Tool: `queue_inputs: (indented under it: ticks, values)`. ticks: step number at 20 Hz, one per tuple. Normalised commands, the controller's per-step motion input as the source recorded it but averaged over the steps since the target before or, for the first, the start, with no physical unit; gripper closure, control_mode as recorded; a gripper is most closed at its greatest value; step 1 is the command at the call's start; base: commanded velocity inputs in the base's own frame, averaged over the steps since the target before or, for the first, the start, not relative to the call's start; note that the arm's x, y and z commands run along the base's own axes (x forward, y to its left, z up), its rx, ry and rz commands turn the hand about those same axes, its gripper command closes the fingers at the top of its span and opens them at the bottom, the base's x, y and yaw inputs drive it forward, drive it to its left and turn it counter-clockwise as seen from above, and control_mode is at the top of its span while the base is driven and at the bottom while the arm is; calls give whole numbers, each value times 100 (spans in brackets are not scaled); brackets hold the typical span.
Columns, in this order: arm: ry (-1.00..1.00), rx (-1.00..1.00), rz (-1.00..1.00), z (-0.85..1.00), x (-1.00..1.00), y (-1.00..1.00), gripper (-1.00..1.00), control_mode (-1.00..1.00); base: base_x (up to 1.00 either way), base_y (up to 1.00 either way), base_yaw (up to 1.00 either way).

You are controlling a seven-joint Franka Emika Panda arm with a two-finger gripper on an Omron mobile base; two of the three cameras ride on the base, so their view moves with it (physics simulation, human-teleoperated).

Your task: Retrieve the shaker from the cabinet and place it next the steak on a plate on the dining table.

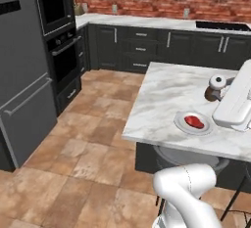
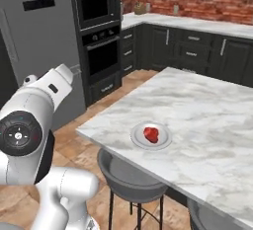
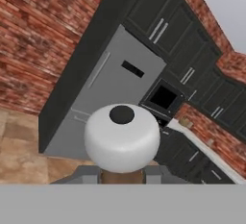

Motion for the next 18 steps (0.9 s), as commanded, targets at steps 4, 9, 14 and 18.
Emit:
queue_inputs:
  ticks: [4, 9, 14, 18]
  values:
    - [0, 0, 0, 0, 0, 0, 100, 100, 14, -77, 27]
    - [0, 0, 0, 0, 0, 0, 100, 100, 0, -91, 20]
    - [0, 0, 0, 0, 0, 0, 100, 100, 0, -100, 18]
    - [0, 0, 0, 0, 0, 0, 100, 100, 0, -71, 12]
